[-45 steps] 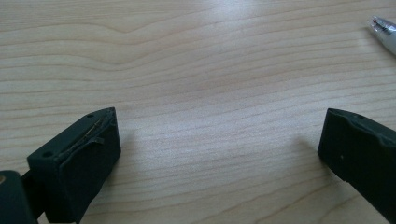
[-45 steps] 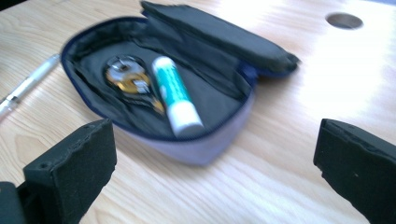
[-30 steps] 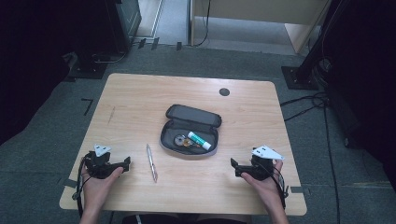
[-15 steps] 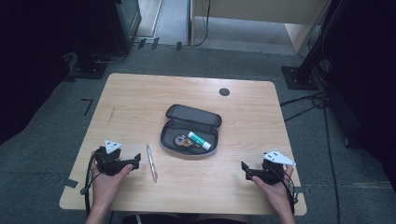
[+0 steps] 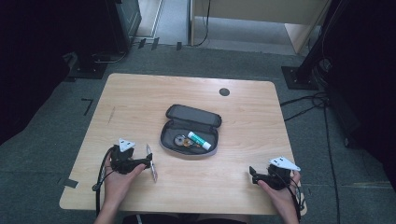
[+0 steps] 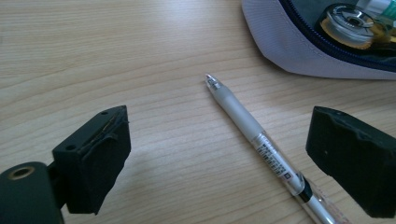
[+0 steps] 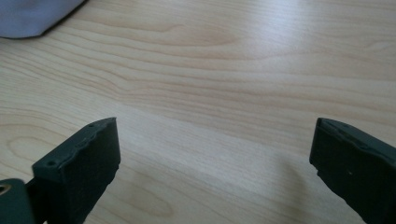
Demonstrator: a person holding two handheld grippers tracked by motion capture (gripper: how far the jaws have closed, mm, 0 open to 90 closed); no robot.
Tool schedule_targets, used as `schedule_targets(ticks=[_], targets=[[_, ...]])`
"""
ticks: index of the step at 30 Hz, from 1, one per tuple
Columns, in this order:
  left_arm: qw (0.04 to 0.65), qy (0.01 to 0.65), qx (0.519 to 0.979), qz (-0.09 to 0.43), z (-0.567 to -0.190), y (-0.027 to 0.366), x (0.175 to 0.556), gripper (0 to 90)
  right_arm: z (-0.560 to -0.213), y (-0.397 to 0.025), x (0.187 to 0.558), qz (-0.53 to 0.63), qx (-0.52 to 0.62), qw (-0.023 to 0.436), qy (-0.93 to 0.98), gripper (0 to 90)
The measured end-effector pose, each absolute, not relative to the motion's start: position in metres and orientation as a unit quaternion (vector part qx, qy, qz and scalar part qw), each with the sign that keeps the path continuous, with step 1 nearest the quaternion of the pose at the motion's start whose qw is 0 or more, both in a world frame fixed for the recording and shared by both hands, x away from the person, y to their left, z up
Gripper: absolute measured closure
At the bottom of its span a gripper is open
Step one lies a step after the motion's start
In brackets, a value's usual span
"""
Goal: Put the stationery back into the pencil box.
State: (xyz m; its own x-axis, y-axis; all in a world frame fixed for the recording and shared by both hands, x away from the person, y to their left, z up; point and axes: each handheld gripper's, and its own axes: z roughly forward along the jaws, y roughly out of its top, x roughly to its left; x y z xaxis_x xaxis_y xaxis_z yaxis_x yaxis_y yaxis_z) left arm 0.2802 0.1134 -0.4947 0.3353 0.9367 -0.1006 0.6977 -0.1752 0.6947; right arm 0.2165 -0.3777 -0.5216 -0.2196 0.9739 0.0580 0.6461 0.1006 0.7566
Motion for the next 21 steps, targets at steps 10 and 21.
schedule_targets(ticks=[10,21], targets=[[0.348,0.538,0.750,0.164,-0.496,0.107,0.297,27.0,-0.525,-0.375,0.215,0.322,0.575,0.256,0.707,7.6],[0.290,0.539,0.762,0.212,-0.508,0.102,0.323,38.7,-0.524,-0.376,0.214,0.325,0.581,0.260,0.700,9.7]])
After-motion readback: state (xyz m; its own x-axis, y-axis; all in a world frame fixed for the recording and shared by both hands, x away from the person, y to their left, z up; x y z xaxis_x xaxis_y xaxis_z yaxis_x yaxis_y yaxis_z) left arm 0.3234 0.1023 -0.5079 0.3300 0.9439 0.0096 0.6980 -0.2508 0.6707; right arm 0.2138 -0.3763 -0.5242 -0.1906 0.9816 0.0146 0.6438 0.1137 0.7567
